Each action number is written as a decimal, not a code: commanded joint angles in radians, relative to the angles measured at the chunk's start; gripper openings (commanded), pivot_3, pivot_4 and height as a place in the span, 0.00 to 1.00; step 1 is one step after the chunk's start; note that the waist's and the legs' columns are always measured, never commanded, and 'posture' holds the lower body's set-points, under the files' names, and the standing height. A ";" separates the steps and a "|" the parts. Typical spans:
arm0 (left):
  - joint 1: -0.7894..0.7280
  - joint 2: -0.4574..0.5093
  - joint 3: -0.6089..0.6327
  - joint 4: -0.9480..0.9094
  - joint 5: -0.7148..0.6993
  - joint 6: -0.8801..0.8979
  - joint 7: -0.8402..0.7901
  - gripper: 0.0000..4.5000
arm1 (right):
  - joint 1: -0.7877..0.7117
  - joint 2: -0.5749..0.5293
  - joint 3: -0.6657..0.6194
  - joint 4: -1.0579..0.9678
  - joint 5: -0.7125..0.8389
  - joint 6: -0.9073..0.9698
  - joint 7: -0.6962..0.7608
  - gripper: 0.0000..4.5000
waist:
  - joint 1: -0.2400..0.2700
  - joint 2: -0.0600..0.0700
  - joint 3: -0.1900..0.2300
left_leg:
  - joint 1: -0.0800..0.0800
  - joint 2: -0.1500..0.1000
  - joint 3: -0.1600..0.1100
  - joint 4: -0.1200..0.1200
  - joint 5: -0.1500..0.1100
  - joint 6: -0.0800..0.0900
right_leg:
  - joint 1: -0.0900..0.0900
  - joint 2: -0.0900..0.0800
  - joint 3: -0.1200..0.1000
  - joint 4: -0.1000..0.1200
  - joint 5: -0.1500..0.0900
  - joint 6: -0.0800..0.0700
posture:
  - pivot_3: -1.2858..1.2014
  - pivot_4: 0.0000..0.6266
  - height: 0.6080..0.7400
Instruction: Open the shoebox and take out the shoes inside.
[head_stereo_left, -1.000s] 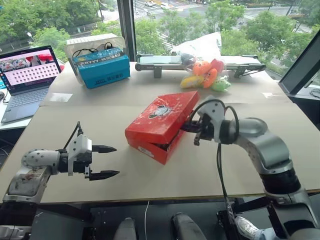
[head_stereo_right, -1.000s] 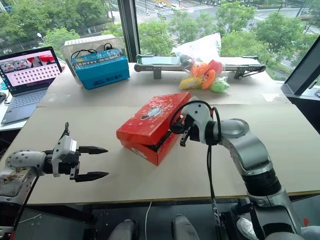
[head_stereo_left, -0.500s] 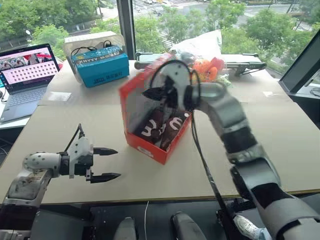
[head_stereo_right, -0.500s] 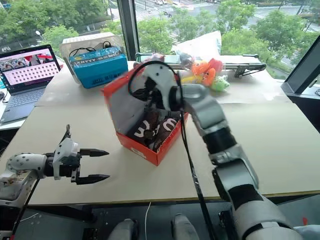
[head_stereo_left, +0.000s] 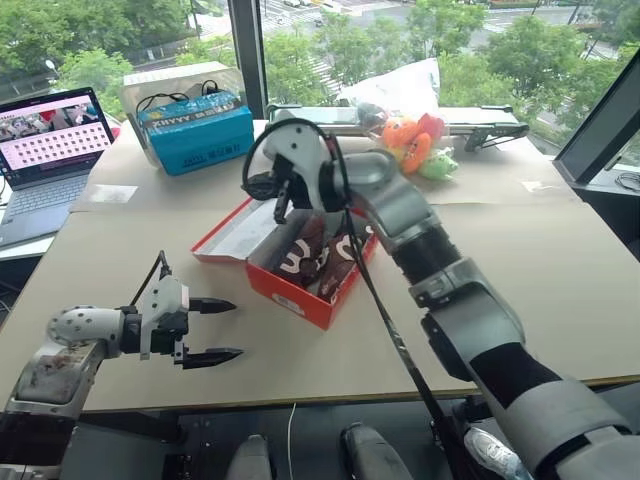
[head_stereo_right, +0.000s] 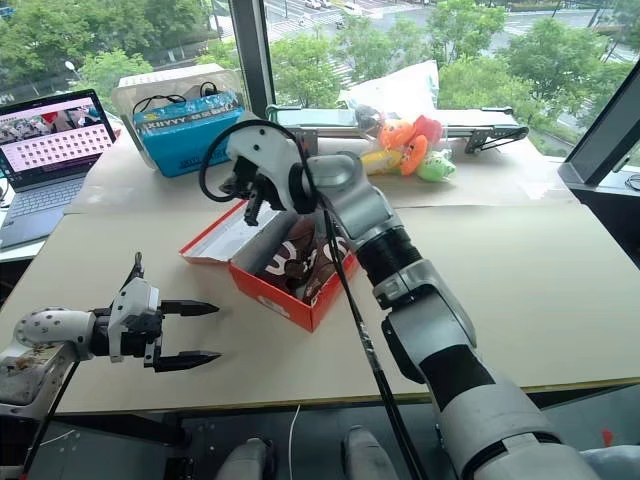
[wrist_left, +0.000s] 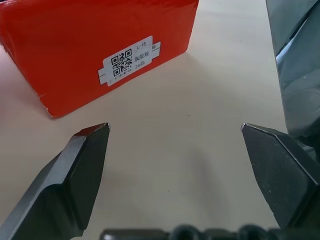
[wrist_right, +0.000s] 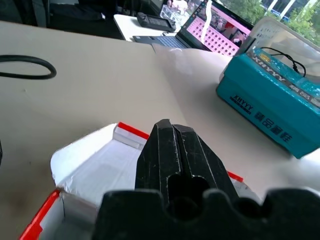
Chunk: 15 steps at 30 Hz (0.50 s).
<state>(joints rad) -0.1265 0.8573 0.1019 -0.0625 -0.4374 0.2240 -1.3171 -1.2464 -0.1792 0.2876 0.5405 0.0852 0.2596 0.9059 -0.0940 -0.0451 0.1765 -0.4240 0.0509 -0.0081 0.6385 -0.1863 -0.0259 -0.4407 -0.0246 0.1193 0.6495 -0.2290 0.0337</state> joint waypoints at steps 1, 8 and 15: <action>-0.014 0.000 0.012 -0.025 -0.017 0.000 0.004 1.00 | 0.059 -0.090 -0.040 -0.264 0.035 0.110 0.044 0.01 | 0.000 0.000 0.000 | 0.000 0.000 0.000 0.000 0.000 0.000 | 0.000 0.000 0.000 0.000 0.000 0.000 | 0.52 0.24 1.00; -0.036 -0.019 -0.020 -0.006 -0.010 -0.005 -0.005 1.00 | 0.163 -0.306 0.027 -0.533 0.051 0.225 0.242 0.32 | -0.004 0.000 0.000 | 0.001 0.000 0.000 0.000 0.000 0.000 | 0.000 0.000 0.001 0.000 0.000 0.000 | 0.52 0.24 1.00; -0.063 -0.036 -0.045 0.003 -0.007 -0.002 -0.012 1.00 | 0.187 -0.355 0.168 -0.434 -0.125 -0.029 0.272 0.83 | -0.005 0.000 0.000 | 0.003 0.000 0.001 0.002 0.000 0.000 | 0.001 0.001 0.001 0.003 -0.003 0.005 | 0.52 0.24 1.00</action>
<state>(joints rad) -0.1724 0.8195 0.0546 -0.0484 -0.4339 0.2243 -1.3223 -1.0415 -0.5241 0.4458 0.0938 0.0101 0.3232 1.1863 -0.0993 -0.0452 0.1766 -0.4209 0.0510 -0.0074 0.6418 -0.1862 -0.0258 -0.4403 -0.0234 0.1206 0.6539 -0.2326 0.0389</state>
